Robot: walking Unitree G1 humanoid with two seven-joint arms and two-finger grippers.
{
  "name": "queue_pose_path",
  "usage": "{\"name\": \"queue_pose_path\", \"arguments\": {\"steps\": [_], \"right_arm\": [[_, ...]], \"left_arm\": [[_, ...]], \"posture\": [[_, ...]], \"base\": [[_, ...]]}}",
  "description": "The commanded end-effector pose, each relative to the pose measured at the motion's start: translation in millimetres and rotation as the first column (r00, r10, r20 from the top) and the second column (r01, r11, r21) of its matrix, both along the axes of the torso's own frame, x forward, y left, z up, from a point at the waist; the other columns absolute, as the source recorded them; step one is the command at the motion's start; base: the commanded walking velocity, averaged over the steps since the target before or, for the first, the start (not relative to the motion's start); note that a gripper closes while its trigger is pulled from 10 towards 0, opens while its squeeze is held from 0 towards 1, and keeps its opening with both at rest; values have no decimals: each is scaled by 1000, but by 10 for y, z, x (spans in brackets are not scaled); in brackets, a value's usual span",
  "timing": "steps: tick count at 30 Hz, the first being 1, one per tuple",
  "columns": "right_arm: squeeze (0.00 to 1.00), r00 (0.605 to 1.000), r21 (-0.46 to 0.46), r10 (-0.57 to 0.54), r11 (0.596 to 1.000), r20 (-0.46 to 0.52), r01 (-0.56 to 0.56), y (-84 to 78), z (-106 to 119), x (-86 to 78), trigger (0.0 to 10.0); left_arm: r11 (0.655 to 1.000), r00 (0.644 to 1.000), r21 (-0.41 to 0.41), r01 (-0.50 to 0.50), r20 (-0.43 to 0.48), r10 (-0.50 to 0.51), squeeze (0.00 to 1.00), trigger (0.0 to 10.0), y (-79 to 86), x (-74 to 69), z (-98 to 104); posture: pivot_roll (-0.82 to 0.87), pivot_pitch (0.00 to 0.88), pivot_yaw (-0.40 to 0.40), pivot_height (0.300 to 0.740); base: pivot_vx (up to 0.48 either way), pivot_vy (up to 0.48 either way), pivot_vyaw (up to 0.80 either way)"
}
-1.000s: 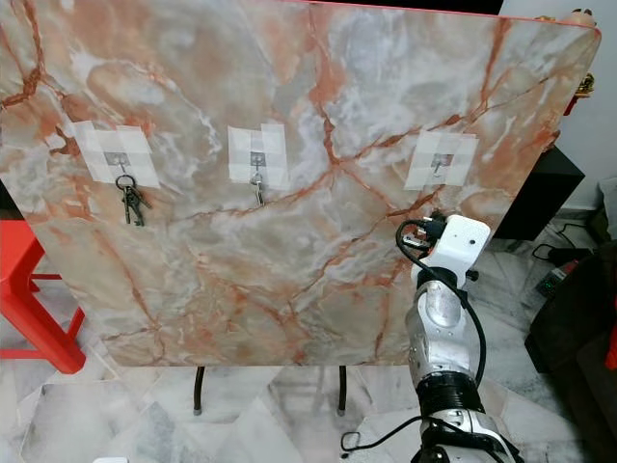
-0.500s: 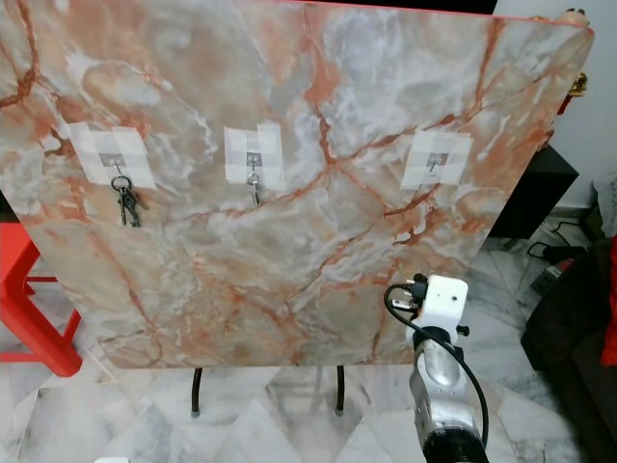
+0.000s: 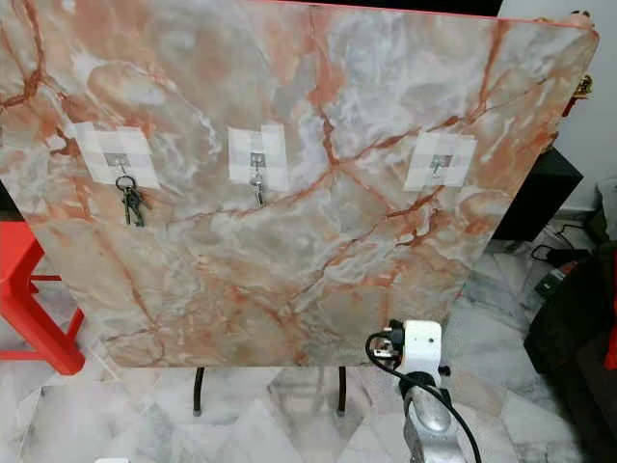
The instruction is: Hang keys on a hook
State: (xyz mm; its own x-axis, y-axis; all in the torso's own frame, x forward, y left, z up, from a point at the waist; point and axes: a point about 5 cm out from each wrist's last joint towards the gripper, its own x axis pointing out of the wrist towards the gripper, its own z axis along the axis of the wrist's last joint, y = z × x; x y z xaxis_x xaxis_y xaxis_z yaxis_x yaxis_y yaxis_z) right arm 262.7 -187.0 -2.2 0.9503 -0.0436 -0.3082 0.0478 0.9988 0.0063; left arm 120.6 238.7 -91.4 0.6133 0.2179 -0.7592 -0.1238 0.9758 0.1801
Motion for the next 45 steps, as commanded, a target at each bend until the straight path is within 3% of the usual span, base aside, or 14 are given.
{"name": "queue_pose_path", "arguments": {"steps": [1, 9, 24, 36, 45], "right_arm": [[0, 1000, -8, -7, 1000, 30, 8, -43, 56, 27, 10000], [0, 999, -37, 24, 999, 41, -23, -30, 70, 52, 10000], [0, 999, -27, -5, 1000, 44, 6, -58, 89, 83, 10000], [0, 998, -20, -14, 1000, 57, 15, -53, 109, 98, 10000], [0, 985, -38, -149, 988, 91, 153, -149, 190, 117, 10000]], "left_arm": [[1000, 1000, -11, 5, -28, -6, 0, 10000, -16, -43, -25], [1000, 999, -6, 12, -35, -12, 0, 10000, -18, -51, -29], [1000, 999, -7, 15, -34, -15, 0, 10000, -16, -49, -28], [1000, 999, -4, 17, -33, -17, 0, 10000, -16, -43, -25], [1000, 999, -3, 15, -37, -16, 0, 10000, -11, -48, -27]], "posture": [[-5, 0, -89, 740], [-7, 0, -89, 740], [-8, 0, -91, 740], [-8, 0, -92, 740], [-8, 0, -90, 740]], "base": [[0, 0, 0], [0, 0, 0], [305, 0, 0], [0, 0, 0], [0, 0, 0]]}}
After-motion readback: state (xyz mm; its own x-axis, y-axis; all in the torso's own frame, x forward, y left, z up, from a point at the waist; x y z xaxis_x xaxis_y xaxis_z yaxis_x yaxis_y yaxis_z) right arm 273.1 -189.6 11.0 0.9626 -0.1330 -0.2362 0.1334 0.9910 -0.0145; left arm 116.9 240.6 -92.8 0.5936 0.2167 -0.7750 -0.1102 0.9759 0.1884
